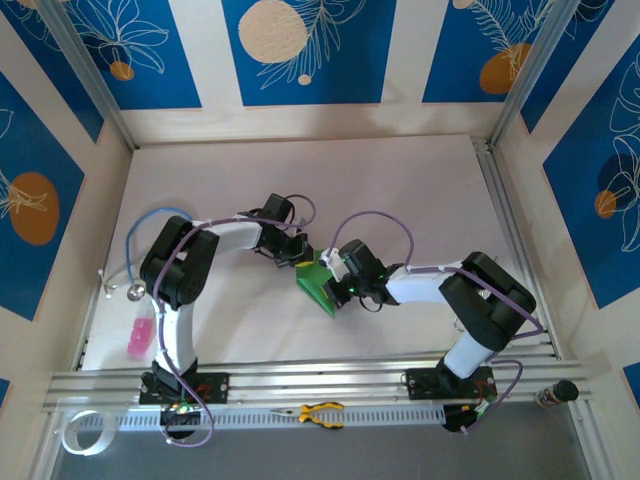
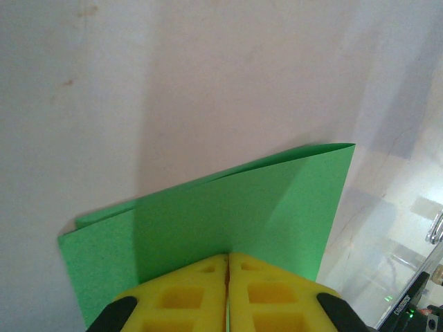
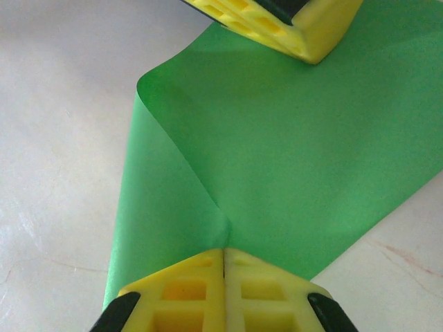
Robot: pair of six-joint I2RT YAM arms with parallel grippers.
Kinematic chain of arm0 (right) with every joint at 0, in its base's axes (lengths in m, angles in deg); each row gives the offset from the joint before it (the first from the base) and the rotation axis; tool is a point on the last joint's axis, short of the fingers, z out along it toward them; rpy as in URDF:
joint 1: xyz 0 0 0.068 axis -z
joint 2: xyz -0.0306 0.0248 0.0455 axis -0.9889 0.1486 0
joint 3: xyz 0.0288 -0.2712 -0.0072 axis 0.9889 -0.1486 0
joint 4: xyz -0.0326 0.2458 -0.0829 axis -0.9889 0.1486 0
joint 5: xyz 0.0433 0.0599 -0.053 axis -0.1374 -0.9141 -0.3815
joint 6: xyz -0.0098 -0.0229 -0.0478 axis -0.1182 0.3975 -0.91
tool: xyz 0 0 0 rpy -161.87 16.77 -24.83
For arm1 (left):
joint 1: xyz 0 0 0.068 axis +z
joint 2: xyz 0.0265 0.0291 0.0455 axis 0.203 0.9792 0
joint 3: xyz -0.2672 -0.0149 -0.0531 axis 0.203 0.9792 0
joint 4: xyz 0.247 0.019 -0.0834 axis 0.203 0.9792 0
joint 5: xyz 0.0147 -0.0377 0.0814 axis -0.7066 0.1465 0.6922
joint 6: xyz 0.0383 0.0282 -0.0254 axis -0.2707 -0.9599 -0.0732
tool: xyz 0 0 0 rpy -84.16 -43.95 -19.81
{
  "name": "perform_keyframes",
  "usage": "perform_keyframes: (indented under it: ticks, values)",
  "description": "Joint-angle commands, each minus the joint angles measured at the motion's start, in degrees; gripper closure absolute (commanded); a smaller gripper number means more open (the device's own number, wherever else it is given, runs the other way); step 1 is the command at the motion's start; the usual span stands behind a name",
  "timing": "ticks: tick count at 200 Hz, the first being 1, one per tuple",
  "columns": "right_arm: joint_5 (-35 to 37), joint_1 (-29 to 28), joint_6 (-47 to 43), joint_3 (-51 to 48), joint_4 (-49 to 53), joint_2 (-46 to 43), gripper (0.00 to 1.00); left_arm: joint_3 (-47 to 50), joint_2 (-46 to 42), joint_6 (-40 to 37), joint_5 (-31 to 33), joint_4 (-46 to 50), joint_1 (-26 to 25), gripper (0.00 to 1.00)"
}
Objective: Fold a paper plane with a square sheet of paper (pick it up from the middle)
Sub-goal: Third fold the triangle at the center of the table.
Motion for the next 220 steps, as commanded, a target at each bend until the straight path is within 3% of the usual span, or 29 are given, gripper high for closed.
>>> perform_keyframes:
  ticks: [1,108,154,176,220]
  values:
    - [-0.08,-0.39,0.64,0.72,1.00,0.65,1.00,0.27,2.09,-0.96,2.64,3.08,-0.41,0.90]
    - [0.64,-0.55,1.32,-0.78,0.70,0.80,1.00,-0.58,-0.13,-0.43,4.50,3.50,-0.34,0.89]
    - [0.37,-0.52,1.48,-0.78,0.13,1.29,1.00,-0.05,-7.97,0.35,7.29,2.30,-0.29,0.76]
    - [0.37,-0.55,1.35,-0.69,0.24,1.25,1.00,2.87,-12.39,2.11,8.48,0.49,-0.27,0.75]
    - [0.38,-0.31,0.97,-0.69,0.18,1.25,1.00,14.74,-21.19,10.99,4.95,-10.31,-0.82,0.89]
